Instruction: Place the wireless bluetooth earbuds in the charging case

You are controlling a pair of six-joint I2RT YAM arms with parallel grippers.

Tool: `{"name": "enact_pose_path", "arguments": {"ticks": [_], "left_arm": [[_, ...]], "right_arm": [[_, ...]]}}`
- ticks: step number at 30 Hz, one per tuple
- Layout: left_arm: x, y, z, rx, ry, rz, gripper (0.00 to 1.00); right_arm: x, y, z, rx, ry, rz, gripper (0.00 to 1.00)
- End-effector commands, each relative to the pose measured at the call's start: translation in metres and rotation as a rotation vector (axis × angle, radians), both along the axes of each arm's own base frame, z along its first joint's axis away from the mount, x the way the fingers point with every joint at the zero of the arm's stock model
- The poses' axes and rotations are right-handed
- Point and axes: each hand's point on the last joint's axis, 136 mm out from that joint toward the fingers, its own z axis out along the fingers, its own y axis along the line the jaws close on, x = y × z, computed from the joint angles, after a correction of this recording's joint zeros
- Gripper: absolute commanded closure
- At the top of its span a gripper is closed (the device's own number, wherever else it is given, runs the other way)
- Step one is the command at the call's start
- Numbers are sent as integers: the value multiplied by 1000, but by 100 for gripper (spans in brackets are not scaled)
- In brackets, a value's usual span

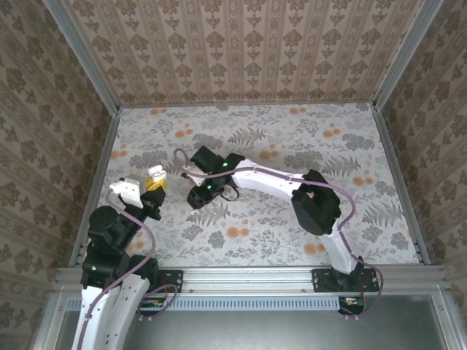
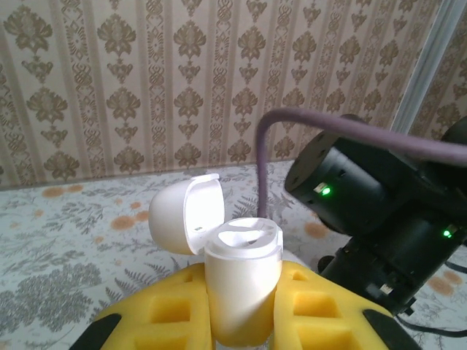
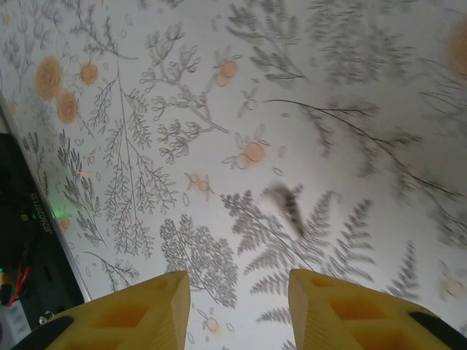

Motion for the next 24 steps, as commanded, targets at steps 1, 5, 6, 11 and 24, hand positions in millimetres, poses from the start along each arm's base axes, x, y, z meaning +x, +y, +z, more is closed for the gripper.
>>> {"name": "enact_pose_path", "arguments": {"ticks": [1, 5, 6, 11, 24], "left_arm": [[-10, 9, 11, -4, -11, 38, 100], [-16, 13, 12, -6, -20, 48, 100], [-17, 13, 13, -7, -20, 49, 100], [-21, 16, 10, -12, -20, 57, 100], [-17, 15, 2, -23, -3, 62, 100]], "right_arm": [[-10, 4, -13, -91, -19, 63, 59], [-7, 13, -31, -129, -18, 78, 58], [-7, 15, -35, -137, -20, 82, 58], [-6, 23, -49, -186, -51, 111, 56], [-7, 18, -78, -305, -93, 172, 53]]}}
